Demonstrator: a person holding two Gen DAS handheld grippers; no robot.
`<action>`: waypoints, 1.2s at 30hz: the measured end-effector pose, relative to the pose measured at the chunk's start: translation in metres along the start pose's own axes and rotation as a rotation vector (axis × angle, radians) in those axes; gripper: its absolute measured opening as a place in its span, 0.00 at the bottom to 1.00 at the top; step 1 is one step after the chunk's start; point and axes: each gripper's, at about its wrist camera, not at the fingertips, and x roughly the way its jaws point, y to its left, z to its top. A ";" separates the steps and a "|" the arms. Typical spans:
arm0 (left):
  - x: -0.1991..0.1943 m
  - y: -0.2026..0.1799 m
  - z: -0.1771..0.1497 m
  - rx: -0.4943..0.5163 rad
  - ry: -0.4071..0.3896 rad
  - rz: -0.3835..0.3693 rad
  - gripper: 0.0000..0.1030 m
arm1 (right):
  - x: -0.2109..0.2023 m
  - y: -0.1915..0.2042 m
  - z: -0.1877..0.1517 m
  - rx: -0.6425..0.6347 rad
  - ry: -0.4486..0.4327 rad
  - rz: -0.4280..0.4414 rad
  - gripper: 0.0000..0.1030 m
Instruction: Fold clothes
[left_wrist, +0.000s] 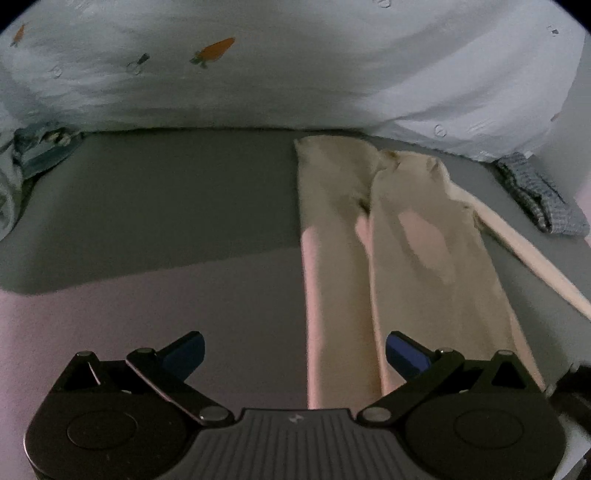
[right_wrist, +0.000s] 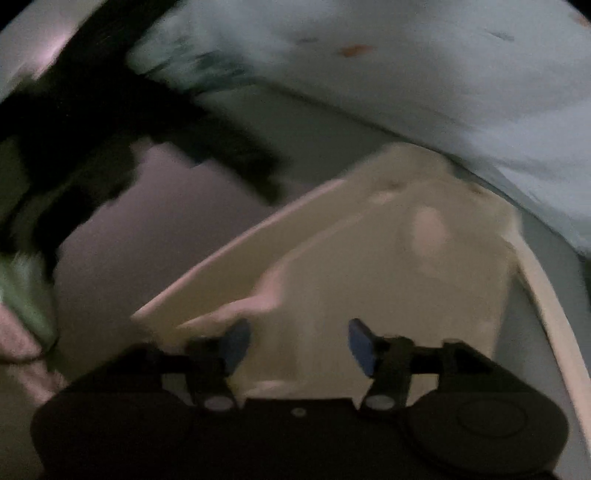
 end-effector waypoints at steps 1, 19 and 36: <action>0.002 -0.003 0.004 0.002 -0.004 -0.004 1.00 | 0.002 -0.019 0.004 0.065 -0.012 -0.011 0.66; 0.119 -0.033 0.139 -0.004 0.012 -0.206 0.40 | 0.125 -0.159 0.088 0.452 -0.046 -0.032 0.12; 0.242 -0.086 0.200 0.144 0.048 -0.012 0.31 | 0.129 -0.179 0.077 0.543 0.019 -0.158 0.17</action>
